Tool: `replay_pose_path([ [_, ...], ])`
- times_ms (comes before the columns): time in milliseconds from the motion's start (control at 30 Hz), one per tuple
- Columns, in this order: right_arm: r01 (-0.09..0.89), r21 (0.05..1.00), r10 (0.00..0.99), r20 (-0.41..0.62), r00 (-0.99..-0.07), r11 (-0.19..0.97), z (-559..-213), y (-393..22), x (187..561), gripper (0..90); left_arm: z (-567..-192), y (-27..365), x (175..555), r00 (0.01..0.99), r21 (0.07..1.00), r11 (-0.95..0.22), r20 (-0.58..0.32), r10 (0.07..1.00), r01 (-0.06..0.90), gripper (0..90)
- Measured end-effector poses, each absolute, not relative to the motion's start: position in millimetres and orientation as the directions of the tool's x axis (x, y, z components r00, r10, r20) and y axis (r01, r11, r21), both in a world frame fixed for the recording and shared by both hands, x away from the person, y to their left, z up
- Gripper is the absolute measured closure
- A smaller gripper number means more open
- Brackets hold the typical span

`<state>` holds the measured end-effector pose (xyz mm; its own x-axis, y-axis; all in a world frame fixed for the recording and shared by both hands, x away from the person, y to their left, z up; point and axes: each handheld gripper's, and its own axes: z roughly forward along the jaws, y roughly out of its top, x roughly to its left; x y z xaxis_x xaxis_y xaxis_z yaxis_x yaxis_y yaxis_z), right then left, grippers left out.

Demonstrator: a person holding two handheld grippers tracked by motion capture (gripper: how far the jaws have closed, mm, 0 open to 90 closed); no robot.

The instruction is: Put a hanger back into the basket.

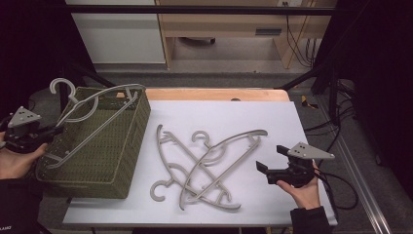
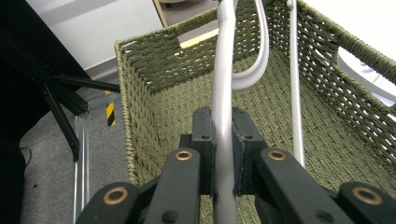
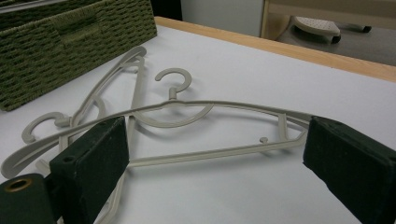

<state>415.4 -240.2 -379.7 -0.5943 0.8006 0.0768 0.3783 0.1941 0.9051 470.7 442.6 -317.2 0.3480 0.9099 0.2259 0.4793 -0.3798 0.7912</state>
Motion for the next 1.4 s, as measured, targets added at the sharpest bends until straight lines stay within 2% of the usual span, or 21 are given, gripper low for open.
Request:
replay_pose_path([
  [267, 0.383, 0.902, 0.8, 0.076, -0.595, 0.2, -380, -240, 415, 6.9, -321, 449, 472, 0.316, 0.763, -0.393, 0.257, 0.913, 0.513, 81.8],
  [667, 0.387, 0.899, 0.801, 0.072, -0.594, 0.206, -382, -238, 417, 6.8, -345, 445, 482, 0.316, 0.692, -0.427, 0.292, 0.903, 0.582, 81.4],
  [1033, 0.387, 0.899, 0.801, 0.073, -0.594, 0.205, -382, -238, 416, 6.8, -332, 436, 483, 0.313, 0.738, -0.442, 0.319, 0.894, 0.51, 81.5],
  [1400, 0.39, 0.896, 0.8, 0.07, -0.596, 0.211, -383, -237, 417, 6.8, -361, 437, 494, 0.324, 0.704, -0.423, 0.28, 0.904, 0.57, 81.0],
])
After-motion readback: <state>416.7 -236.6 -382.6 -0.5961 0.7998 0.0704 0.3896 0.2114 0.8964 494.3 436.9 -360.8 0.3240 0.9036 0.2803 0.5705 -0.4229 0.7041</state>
